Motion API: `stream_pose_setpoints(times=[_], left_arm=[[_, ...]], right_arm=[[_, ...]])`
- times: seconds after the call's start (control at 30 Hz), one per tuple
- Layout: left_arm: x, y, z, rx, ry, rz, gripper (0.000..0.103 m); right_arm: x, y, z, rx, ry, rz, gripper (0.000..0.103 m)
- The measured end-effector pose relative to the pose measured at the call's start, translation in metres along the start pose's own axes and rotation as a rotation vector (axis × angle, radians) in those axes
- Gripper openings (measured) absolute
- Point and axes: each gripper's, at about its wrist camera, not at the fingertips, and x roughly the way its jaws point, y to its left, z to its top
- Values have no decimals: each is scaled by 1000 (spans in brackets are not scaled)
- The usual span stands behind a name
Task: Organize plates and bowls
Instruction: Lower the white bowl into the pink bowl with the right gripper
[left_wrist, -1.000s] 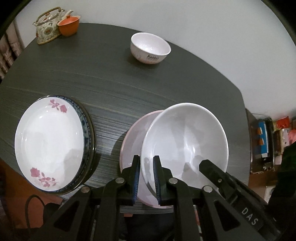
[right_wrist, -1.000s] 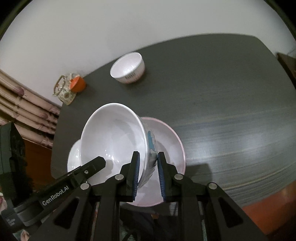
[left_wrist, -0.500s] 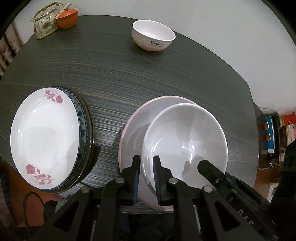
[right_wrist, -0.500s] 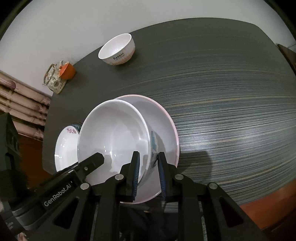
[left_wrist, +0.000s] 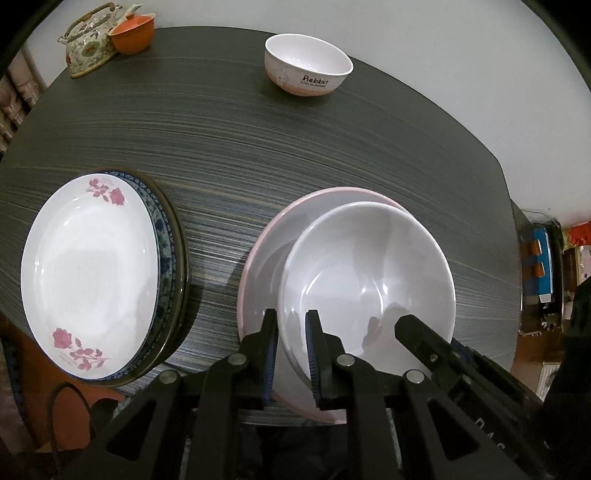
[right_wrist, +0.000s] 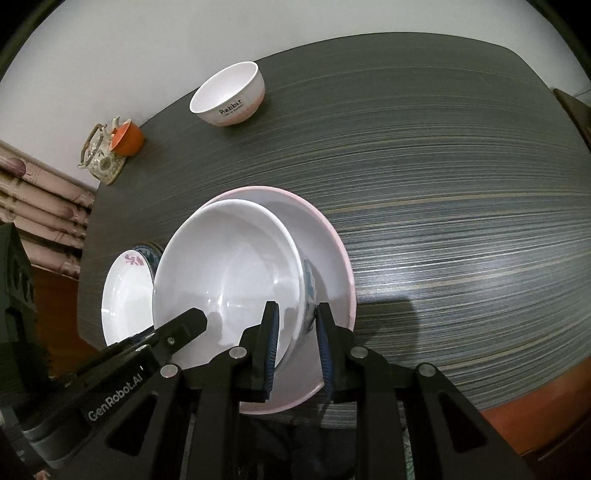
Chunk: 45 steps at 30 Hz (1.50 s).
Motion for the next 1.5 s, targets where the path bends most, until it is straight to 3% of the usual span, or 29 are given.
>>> stream_pose_setpoints(times=[0.9, 1.03, 1.5], left_arm=[[-1, 3, 2, -19, 4, -4, 20], [-1, 4, 2, -22, 2, -3, 20], [-10, 8, 5, -10, -27, -22, 23]], right_arm=[[-1, 6, -2, -34, 3, -11, 27], [0, 8, -3, -40, -1, -16, 33], [-1, 8, 0, -44, -10, -25, 37]])
